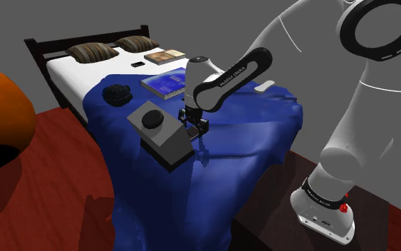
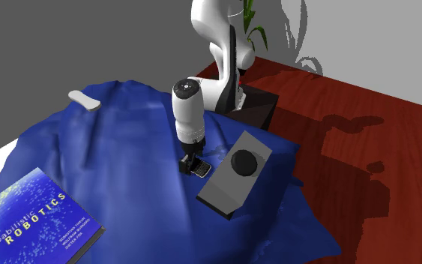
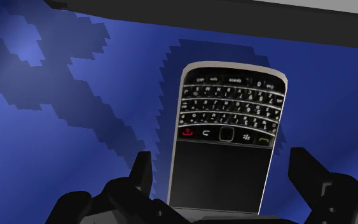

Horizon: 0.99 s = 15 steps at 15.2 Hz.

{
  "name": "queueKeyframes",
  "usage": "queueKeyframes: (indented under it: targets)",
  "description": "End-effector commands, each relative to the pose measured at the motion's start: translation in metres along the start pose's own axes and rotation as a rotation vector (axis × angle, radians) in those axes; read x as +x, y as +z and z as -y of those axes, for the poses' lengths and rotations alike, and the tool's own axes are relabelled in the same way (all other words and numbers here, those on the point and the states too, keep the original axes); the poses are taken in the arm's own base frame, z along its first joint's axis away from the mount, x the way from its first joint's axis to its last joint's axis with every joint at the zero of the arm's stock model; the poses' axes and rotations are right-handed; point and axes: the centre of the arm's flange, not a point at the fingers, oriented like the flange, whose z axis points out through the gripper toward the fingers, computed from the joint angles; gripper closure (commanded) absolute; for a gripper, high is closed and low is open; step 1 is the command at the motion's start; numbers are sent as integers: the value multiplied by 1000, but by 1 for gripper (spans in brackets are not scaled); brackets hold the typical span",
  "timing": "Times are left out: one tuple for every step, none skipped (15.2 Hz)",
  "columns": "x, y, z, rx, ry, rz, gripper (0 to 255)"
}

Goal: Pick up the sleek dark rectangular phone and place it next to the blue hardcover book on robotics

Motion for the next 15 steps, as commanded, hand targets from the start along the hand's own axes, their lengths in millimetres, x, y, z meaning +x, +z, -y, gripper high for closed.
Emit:
queueKeyframes:
  targets:
    - [0, 0, 0, 0, 0, 0, 0]
    - [0, 0, 0, 0, 0, 0, 0]
    - [0, 0, 0, 0, 0, 0, 0]
    - [0, 0, 0, 0, 0, 0, 0]
    - [0, 0, 0, 0, 0, 0, 255]
    - [0, 0, 0, 0, 0, 0, 255]
    - [0, 1, 0, 0, 0, 0, 255]
    - [0, 1, 0, 0, 0, 0, 255]
    - [0, 1, 0, 0, 0, 0, 255]
    - [0, 1, 0, 0, 0, 0, 255]
    - [0, 1, 0, 0, 0, 0, 255]
    - [0, 1, 0, 0, 0, 0, 255]
    - [0, 1, 0, 0, 0, 0, 255]
    - [0, 0, 0, 0, 0, 0, 255]
    - [0, -5, 0, 0, 0, 0, 255]
